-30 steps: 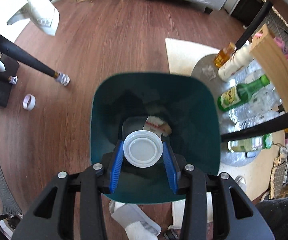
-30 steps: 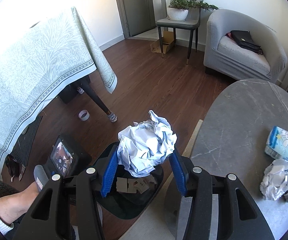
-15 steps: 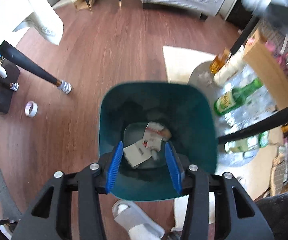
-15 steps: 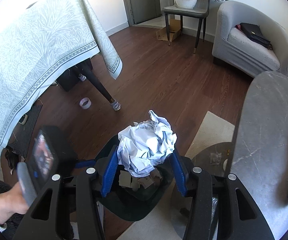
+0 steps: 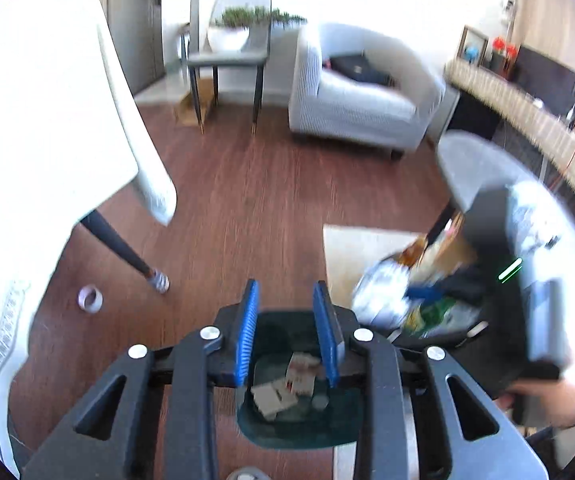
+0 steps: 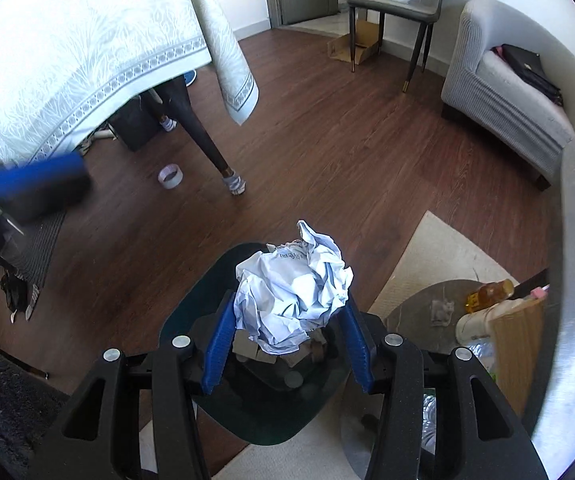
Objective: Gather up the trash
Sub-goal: 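Lower the right gripper into the bin and release the crumpled paper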
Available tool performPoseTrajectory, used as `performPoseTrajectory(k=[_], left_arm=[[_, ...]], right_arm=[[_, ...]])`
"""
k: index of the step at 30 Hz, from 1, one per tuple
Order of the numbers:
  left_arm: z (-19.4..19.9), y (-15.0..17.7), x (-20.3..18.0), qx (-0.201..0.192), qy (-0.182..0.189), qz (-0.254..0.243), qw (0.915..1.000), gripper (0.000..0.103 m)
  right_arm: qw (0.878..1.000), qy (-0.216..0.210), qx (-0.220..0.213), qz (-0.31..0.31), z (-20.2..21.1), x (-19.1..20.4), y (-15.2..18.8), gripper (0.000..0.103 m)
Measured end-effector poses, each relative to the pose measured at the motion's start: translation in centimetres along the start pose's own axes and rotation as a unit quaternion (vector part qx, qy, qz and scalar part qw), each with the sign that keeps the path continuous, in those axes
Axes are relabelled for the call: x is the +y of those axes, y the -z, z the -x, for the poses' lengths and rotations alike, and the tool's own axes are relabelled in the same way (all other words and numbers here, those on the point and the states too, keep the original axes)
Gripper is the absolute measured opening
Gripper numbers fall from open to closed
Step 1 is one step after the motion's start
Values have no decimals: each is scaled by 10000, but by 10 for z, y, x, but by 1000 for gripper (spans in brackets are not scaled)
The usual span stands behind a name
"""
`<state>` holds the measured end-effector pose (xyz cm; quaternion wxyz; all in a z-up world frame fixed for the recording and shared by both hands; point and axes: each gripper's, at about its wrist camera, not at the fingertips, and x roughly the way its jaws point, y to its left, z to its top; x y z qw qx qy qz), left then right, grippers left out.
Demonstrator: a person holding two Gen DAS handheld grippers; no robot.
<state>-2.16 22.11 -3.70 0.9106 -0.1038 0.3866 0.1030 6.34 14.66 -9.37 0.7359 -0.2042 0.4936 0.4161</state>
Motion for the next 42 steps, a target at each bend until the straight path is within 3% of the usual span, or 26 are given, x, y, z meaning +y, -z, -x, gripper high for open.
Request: performPoseTrajectory(k=[10,19,23,25,28,36,42], left_arm=[[24,-20,-17,-347,277,-51,9990,18],[36,-21,-17,-443,431,79,9981,18],[39,-24,-18,-449,403,82,9981,18],[39,-27,-20,-453,394,88,9982,18],[42,-31,-23,-524,423,121,9977,18],[45,-37,-33,-602,458,87,9971,18],[52,-44,-38,-747,569,182,9954,20]], right_arm=[[9959,-218,876,38,-73,11,22,51],[9859,-211,1650,180,-144,23,53,51],[9838,-212,1775,151,-159,23,63,55],[9843,-163,1750,129,-159,22,61,63],[9865,-227,1618,120,-149,22,57,65],[9947,-408,904,268,-85,32,30,65],[9987,-354,206,286,-25,34,5,56]])
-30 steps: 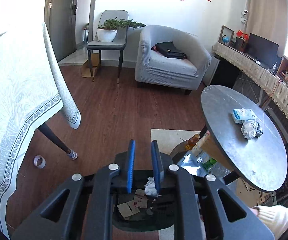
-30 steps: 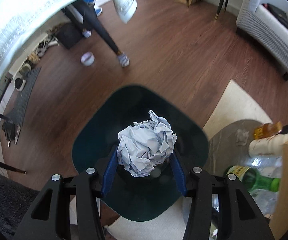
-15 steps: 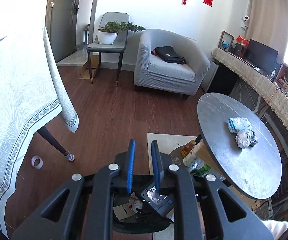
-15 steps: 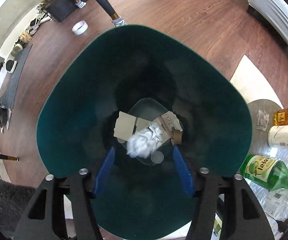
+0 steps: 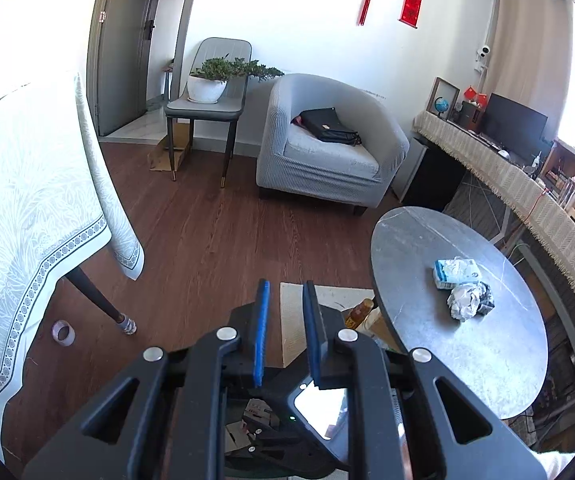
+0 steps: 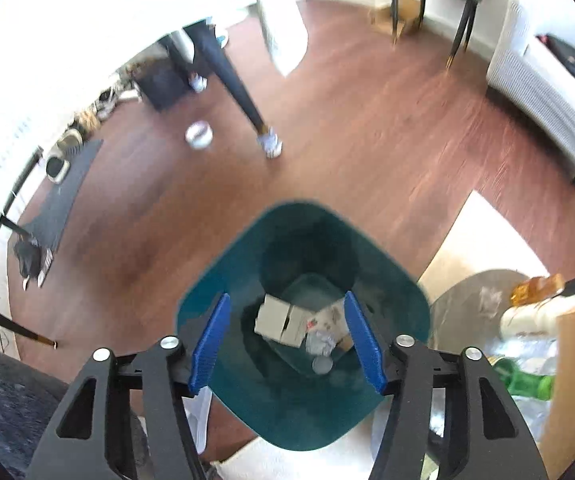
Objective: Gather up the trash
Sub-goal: 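Lower the right gripper into the bin and release the crumpled paper, then move both open grippers back over the marble table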
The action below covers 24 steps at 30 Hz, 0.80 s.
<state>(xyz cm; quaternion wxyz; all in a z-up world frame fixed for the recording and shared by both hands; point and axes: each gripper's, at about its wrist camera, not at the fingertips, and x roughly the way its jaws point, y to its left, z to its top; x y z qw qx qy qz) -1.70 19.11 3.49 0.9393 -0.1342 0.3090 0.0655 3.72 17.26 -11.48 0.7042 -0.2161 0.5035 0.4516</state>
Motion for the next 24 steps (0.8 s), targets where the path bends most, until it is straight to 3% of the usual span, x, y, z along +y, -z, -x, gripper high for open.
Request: performPoseTrajectory(k=[12,24], left_arm=[[1,-6,-20,-137,-7,-80,9999,23],[-25,-3,-70,-18,318,-276,9991,30]], right_arm=[[9915,362,-1194,-376,112,-40,-8,50],[9727,1030,-1759,-1112,192,-123,40,50]])
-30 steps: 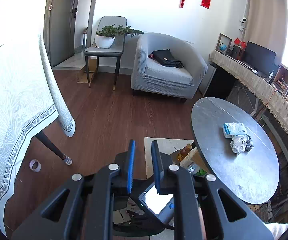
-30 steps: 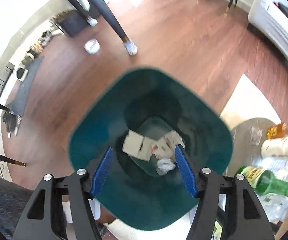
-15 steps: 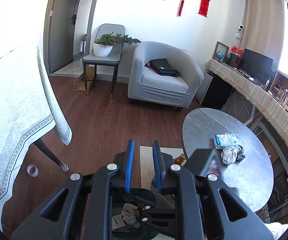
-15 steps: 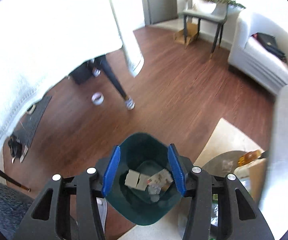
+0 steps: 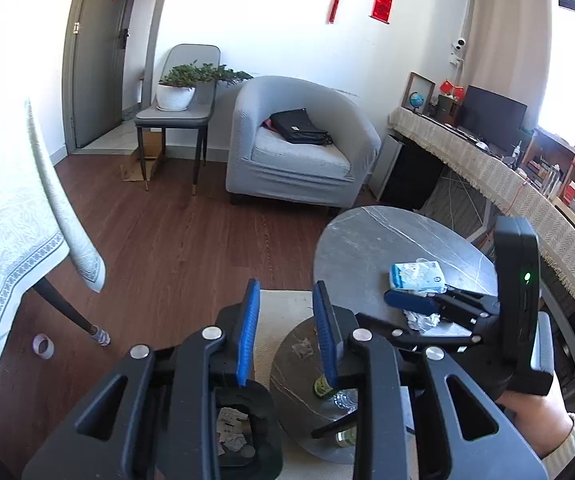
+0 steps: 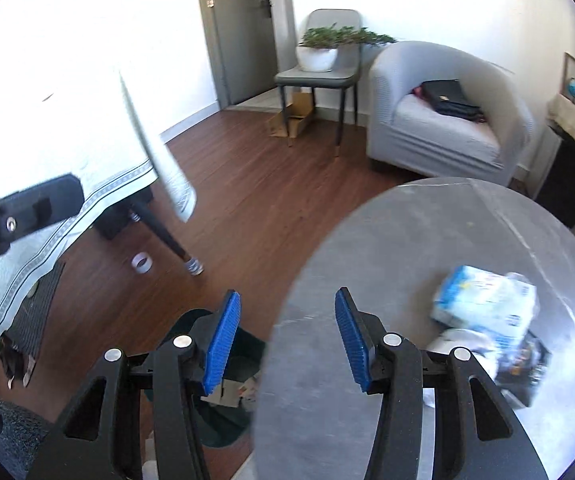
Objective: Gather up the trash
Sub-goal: 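Move both open grippers back over the marble table, then grasp the crumpled paper with the left gripper while the right grasps the black Face tissue pack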
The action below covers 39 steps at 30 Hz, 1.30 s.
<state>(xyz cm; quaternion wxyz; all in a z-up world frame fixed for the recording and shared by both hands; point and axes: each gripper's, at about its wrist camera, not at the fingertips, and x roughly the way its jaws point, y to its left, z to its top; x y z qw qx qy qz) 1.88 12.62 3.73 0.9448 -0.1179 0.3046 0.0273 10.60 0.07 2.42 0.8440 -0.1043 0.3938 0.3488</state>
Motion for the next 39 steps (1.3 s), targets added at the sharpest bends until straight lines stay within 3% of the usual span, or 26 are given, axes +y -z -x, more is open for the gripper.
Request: performPoseTrajectory(k=[4,8,14,21,25,39], left_arm=[[-12,3,-16,77,74,-86,9999,31],[-24,6,-34,155,222,-123,9996,43],[-45,14,-67,325,339,-423,9980,54],[-68,24,-90,539,425,-539,9962,69],[-87,29,-102,783,531,-516,9942,73],[-141,37,-144,1134,727,-687,9885,73]], right_arm=[[9996,146,-62,-252,12,-35,8,50],[9987,245,-133,-424,23,-65,16,50],[9972,421,-165,-591,41,-109,30,64],[9957,467,-10,-795,58,-157,47,89],[9957,521,103,-758,57,-168,56,89],[9988,42,290,-381,59,-178,70,89]])
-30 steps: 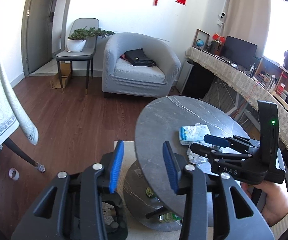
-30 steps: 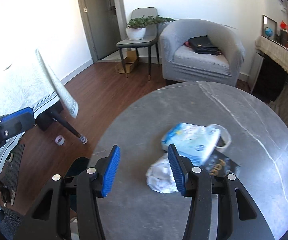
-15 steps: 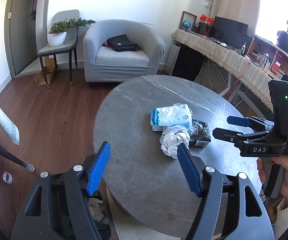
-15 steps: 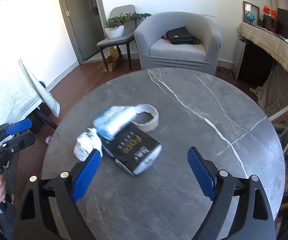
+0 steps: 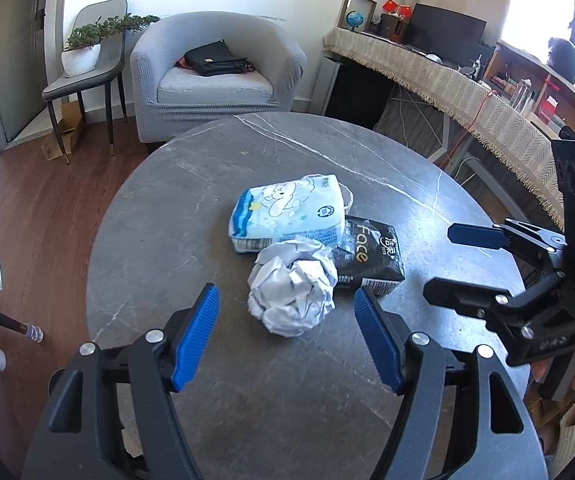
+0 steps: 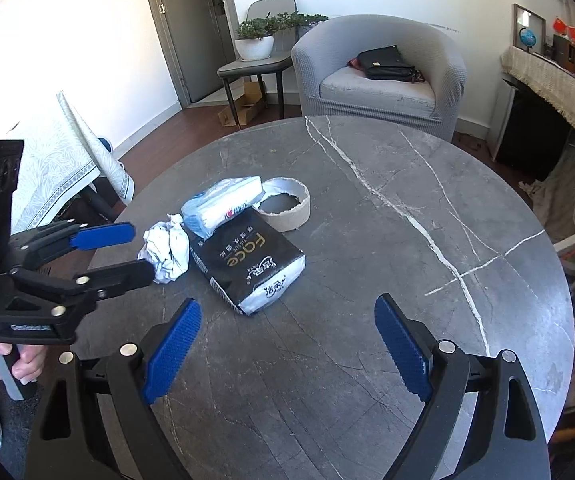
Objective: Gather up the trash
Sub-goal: 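Grasp the crumpled paper with the left gripper while the right grasps the black Face tissue pack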
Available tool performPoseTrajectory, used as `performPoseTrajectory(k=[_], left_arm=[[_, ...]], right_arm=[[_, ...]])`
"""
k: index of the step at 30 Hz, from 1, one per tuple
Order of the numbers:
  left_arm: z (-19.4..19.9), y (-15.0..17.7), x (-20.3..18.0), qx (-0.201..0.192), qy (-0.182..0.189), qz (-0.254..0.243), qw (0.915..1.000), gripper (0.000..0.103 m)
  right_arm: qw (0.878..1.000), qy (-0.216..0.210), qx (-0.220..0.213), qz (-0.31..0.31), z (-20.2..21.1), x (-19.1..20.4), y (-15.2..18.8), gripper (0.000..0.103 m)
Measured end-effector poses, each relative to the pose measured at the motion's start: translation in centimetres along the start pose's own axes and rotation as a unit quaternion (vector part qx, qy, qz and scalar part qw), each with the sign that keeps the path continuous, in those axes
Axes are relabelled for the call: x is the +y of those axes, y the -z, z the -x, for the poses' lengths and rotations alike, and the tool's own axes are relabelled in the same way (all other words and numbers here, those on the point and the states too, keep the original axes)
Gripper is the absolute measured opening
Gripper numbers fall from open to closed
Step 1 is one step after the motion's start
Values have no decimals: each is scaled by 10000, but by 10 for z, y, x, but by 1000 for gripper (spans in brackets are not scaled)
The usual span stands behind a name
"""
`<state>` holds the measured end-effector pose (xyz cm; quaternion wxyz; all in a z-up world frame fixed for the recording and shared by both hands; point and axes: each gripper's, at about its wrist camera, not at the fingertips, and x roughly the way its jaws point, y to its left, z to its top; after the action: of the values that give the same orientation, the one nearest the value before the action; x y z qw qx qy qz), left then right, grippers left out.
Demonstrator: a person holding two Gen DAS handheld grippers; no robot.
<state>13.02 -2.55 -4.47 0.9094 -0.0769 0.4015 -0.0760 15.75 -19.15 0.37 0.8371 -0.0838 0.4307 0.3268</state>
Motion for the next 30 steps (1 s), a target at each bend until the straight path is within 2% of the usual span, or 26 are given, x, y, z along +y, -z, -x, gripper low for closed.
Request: performPoseTrajectory(k=[5,9,12,17,23,30], left_arm=[[-13,-1,5,95,50,192,9998,70],[-16,0,11,166,81,252,9995,51],[-11,0,14,155,125,243,9995,47],[6,0,14,83,184,104,9997,47],[22,-1,20,31,448,213,9988,47],[37,2,25,-49,406,212,9989,47]], right_arm=[[9995,-95,226,221,-12,2,-1,89],[9983,-318,164,462,-16,8,-8,89],[9971,-334,255,637,-23,12,-13,89],[9940,-416,363,947,-33,22,-19,89],[9903,-357,555,1226,-43,29,-28,89],[9862,-267,754,1451,-59,35,-39,89]])
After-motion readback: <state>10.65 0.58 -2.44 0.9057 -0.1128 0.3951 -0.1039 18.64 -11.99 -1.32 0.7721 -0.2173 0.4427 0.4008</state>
